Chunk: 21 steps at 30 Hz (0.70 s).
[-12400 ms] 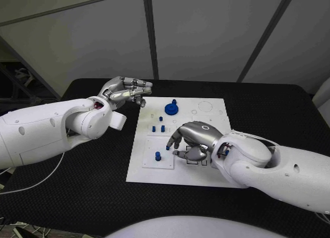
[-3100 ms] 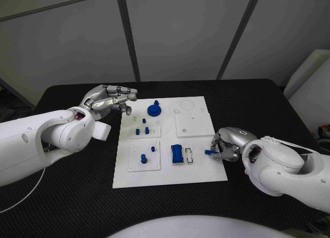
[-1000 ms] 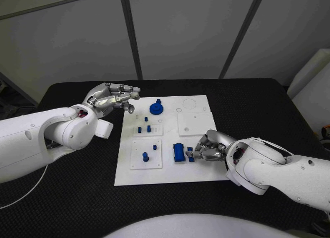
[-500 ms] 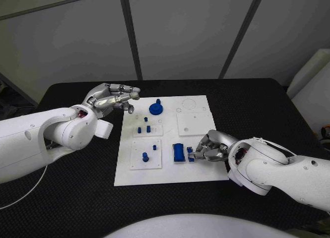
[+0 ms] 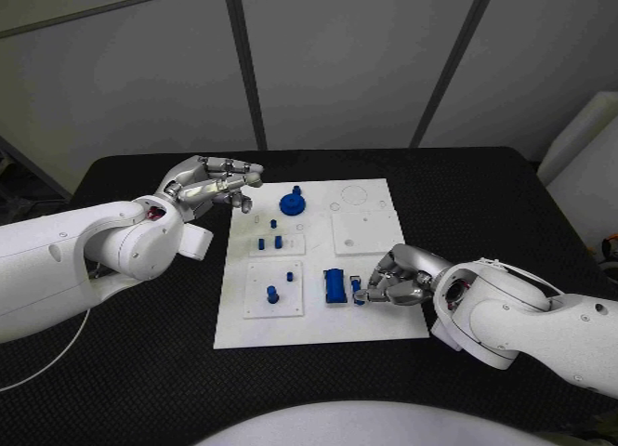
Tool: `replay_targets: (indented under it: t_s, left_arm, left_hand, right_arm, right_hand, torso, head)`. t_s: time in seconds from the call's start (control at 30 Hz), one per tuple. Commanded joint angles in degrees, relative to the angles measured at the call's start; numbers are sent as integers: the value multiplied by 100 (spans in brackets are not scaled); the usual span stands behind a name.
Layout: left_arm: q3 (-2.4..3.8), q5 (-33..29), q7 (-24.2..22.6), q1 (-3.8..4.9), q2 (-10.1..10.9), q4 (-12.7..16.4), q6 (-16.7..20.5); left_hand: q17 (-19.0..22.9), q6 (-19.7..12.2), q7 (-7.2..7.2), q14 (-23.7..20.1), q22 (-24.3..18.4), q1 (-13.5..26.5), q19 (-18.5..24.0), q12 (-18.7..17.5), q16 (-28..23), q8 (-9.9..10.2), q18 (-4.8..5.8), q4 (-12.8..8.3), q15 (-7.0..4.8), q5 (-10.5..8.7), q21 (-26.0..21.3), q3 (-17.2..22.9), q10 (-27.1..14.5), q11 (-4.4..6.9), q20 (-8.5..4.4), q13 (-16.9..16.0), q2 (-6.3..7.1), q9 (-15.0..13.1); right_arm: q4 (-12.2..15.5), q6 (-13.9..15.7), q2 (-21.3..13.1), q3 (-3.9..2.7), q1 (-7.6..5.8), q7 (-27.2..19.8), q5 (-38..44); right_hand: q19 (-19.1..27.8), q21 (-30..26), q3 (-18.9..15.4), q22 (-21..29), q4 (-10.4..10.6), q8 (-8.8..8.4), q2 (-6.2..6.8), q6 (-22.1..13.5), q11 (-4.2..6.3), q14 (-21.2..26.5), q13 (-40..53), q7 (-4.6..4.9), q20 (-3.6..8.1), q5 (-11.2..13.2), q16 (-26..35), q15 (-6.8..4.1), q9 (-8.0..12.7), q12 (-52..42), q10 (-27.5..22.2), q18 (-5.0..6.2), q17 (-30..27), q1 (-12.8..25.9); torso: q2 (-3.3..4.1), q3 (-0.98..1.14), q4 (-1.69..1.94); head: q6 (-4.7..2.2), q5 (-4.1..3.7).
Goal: Assemble the parts on the task board
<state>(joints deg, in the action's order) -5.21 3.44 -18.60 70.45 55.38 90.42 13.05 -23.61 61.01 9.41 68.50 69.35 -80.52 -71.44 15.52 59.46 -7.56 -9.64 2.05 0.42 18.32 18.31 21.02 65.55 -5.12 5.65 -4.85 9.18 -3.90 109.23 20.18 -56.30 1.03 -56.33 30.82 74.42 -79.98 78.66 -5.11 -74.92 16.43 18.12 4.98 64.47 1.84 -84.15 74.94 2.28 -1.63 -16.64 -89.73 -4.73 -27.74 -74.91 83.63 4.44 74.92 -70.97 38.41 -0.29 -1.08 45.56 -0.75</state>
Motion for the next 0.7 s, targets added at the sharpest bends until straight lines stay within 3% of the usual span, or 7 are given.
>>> replay_targets:
  t_s: [0.03,0.3,0.7]
  left_arm:
    - [3,-12,-3,5,-7,-5,-74]
    - [2,-12,1,4,-9,-20,-78]
    - [1,-12,0,1,-8,-37,-80]
  left_hand:
    - [9,-45,-5,-28,-5,-22,0,30,-16,-9,-72,-24,4,-14,-24,-25,-45,3,29,-10,-39,7]
    - [11,-47,-1,-28,-8,-19,-1,33,-15,-9,-72,-22,5,-14,-26,-25,-48,0,29,-10,-46,7]
    - [12,-49,0,-29,-9,-19,-2,35,-15,-9,-72,-21,6,-13,-27,-24,-49,0,30,-10,-50,7]
  right_arm:
    - [21,-12,-16,0,-3,-189,-2]
    - [52,-94,-65,0,-3,-279,-24]
    - [71,-305,-144,1,-1,-376,-40]
  right_hand:
    - [21,-38,-86,-44,23,-13,-22,-6,-31,-585,417,15,-19,43,-27,-5,-7,29,7,-68,1508,141]
    - [21,-38,-132,-45,21,-10,-54,-4,-29,-585,432,12,-20,50,-27,-6,-10,10,16,-67,1508,181]
    - [20,-41,-175,-49,-73,4,-75,-6,-18,-585,453,1,-14,73,-27,-14,-26,-7,22,-67,1508,-131]
  torso:
    - [1,1,8]
    - [2,-2,9]
    - [-1,-4,7]
  head:
    - [1,-24]
    - [6,-22]
    - [12,-22]
